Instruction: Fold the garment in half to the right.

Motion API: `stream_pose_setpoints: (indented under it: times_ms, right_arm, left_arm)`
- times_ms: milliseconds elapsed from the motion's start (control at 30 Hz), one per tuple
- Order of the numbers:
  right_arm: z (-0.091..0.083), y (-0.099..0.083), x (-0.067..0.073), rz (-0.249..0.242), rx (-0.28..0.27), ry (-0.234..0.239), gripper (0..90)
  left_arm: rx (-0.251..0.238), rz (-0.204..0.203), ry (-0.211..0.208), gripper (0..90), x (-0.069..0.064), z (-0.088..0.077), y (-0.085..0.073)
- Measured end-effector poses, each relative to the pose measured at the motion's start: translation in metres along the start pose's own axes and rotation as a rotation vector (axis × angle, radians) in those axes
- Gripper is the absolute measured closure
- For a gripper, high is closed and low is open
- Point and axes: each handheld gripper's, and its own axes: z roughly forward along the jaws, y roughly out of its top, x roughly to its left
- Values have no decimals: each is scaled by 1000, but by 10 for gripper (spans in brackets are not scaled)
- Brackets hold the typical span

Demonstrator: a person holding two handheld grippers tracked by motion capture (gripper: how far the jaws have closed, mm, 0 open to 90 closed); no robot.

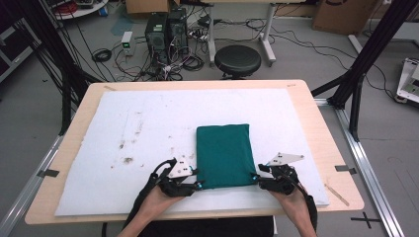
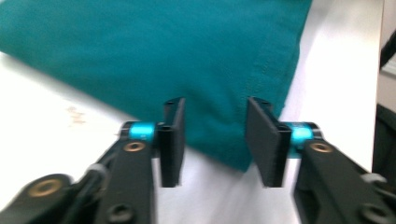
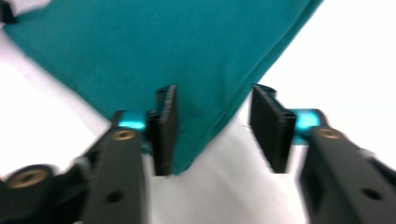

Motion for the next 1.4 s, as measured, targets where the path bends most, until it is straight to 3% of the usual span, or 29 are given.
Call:
stream_pose_setpoints:
  times_ms: [133,267,567,667,833,1000,1400]
  right_arm:
    - [-8,8,-4,28,-75,-29,303]
    - [-13,16,-6,64,-132,-63,216]
    - [-14,29,-11,80,-209,-148,202]
    - [-12,29,-15,97,-207,-160,203]
    - [-11,26,-19,109,-223,-158,202]
    - [-13,24,-23,125,-233,-161,202]
    - [-20,20,-26,146,-249,-156,203]
  left_arm:
    - [-64,-30,45,455,15,-24,3]
    - [-128,-81,75,356,34,-42,1]
    - [-229,-174,188,263,68,-77,-15]
    - [-260,-205,225,262,79,-89,-24]
    - [-247,-242,292,262,94,-104,-45]
    - [-265,-281,335,262,106,-120,-56]
    - [-253,-318,376,263,117,-130,-68]
